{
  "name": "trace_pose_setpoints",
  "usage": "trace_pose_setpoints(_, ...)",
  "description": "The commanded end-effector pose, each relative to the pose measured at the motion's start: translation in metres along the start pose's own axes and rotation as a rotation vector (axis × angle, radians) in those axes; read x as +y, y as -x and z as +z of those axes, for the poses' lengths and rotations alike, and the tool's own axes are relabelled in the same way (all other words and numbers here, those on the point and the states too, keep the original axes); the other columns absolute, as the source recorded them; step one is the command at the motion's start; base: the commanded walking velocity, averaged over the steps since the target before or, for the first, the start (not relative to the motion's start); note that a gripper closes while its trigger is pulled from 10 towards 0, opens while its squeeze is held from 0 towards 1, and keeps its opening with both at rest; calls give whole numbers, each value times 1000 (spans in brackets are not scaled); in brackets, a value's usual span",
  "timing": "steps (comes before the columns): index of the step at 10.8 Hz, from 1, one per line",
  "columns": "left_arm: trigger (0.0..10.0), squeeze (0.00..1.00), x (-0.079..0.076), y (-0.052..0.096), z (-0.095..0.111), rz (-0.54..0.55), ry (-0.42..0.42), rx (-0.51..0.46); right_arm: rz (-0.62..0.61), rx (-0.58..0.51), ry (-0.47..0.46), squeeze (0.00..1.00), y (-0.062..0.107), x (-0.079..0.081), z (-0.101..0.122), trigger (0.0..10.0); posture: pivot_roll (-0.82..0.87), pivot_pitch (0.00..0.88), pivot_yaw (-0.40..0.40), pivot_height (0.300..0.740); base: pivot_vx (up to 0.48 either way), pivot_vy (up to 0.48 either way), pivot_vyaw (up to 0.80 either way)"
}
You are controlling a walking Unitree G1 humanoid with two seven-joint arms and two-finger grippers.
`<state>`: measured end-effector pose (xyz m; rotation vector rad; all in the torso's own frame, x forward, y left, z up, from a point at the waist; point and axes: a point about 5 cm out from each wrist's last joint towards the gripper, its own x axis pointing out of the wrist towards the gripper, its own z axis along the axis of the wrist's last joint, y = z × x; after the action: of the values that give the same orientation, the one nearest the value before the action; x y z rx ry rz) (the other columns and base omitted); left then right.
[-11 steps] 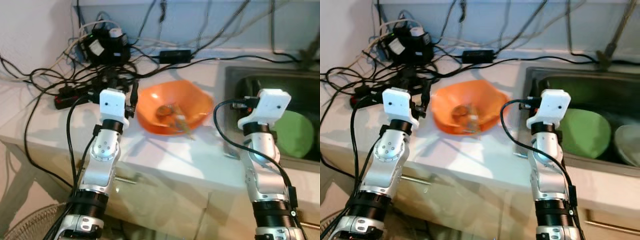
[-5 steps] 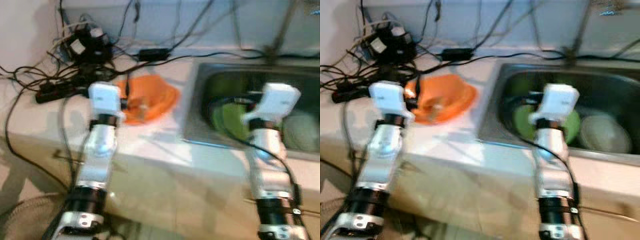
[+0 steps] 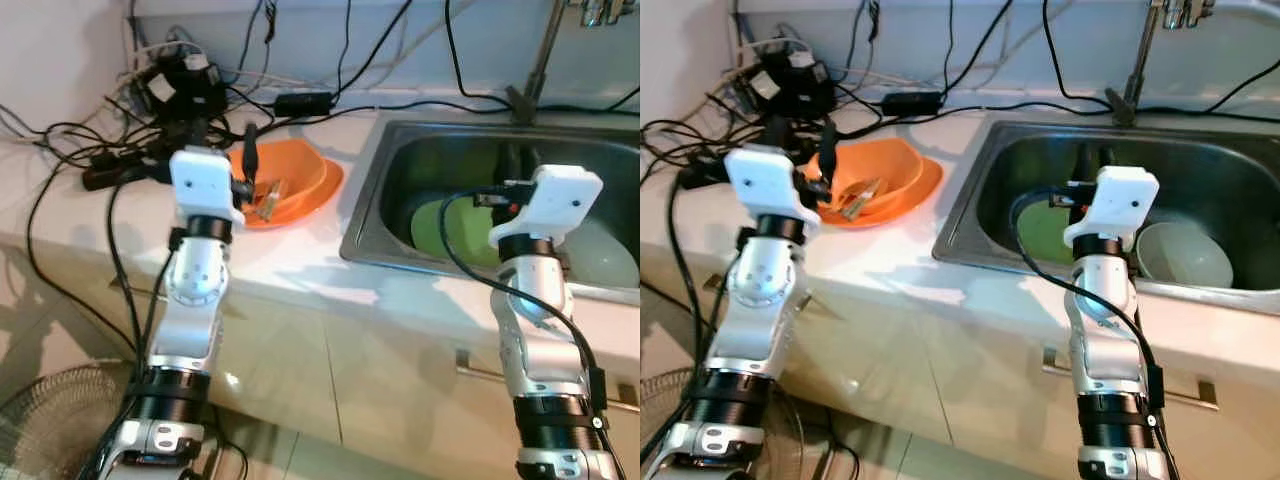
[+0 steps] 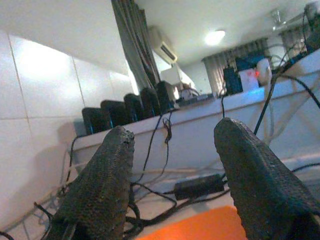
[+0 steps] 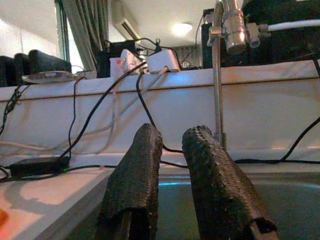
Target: Kitchen organization
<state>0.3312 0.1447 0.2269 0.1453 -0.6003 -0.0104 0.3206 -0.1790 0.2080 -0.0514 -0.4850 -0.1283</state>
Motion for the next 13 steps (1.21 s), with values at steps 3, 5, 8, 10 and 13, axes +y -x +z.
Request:
trace_pose_setpoints(3,10000,0,2,4,0,7,-18,10,31,27,-12,0,2,5,-4,10000,66,61,115,740,0,0,748)
trace_pose_setpoints(5,10000,0,-2,19,-16,-6,-28,66,30,41,-13,0,5,4,-8,10000,61,62,117,740,0,0,800)
trace_pose_setpoints(8,10000,0,-4,28,-27,-45,-50,108,26,50,-16,0,6,3,-11,10000,61,59,116,740,0,0,379)
trace_pose_setpoints(10,10000,0,-8,41,-32,-82,-43,127,24,58,-17,0,7,4,-14,10000,58,52,118,740,0,0,0)
trace_pose_setpoints(13,10000,0,-15,69,-49,-170,-63,205,27,85,-18,0,12,6,-21,10000,61,39,114,740,0,0,0)
